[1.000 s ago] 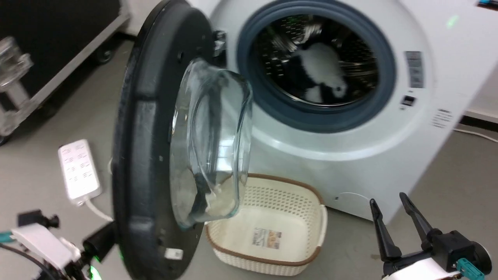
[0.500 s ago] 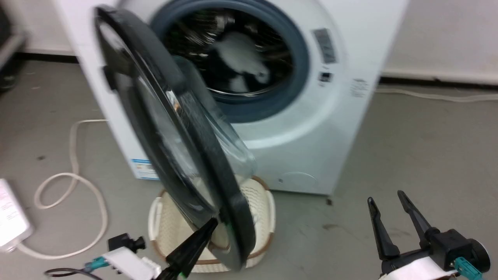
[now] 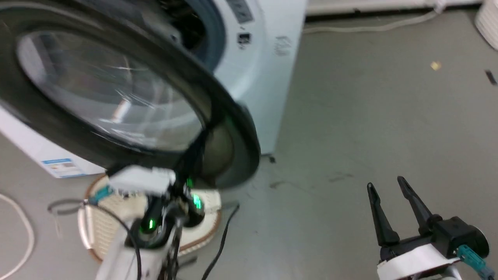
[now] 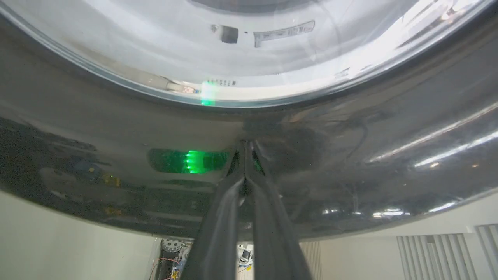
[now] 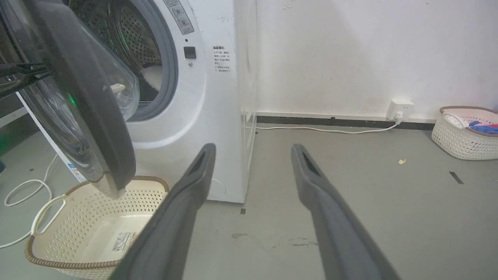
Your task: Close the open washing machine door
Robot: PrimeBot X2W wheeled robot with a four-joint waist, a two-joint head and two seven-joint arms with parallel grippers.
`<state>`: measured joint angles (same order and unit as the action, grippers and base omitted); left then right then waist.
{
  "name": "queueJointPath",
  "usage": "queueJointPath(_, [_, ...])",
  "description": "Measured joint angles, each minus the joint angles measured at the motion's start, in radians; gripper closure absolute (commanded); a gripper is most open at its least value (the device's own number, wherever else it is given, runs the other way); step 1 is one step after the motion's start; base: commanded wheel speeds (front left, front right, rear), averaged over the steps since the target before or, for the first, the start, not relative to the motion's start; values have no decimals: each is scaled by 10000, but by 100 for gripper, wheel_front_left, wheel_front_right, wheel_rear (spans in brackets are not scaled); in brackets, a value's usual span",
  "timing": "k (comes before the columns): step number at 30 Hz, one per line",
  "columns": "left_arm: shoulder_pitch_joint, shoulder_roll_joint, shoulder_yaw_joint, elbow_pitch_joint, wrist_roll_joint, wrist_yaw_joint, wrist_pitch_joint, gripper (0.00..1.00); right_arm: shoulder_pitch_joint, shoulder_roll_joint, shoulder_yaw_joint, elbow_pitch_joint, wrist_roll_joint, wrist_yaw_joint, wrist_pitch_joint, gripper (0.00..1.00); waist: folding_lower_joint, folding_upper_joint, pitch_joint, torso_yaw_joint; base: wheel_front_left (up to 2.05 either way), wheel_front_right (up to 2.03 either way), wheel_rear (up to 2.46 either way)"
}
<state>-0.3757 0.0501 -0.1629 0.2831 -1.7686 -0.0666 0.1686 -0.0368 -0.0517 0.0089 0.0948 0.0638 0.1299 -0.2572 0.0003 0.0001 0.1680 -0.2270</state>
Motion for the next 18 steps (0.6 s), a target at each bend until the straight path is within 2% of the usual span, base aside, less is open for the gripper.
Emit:
queueJointPath(3, [-1059, -6, -19, 696, -349, -153, -640, 100, -147, 0, 73, 6, 119, 0, 0, 0, 0, 0, 320, -332, 0, 0, 0])
queueJointPath(9, [-2882, -15, 13, 2420, -247, -280, -1574, 100, -357, 0, 253, 6, 240, 0, 0, 0, -1, 0, 744, -751, 0, 0, 0])
queueJointPath(13, [-3386, -19, -293, 3300, -140, -420, -1586, 100, -357, -2, 253, 19, 385, 0, 0, 0, 0, 0, 736, -728, 0, 0, 0])
queueJointPath(18, [-3282, -15, -602, 3695, -295, -527, -1501, 100, -350, 2, 286, 73, 339, 0, 0, 0, -1, 0, 385, -492, 0, 0, 0])
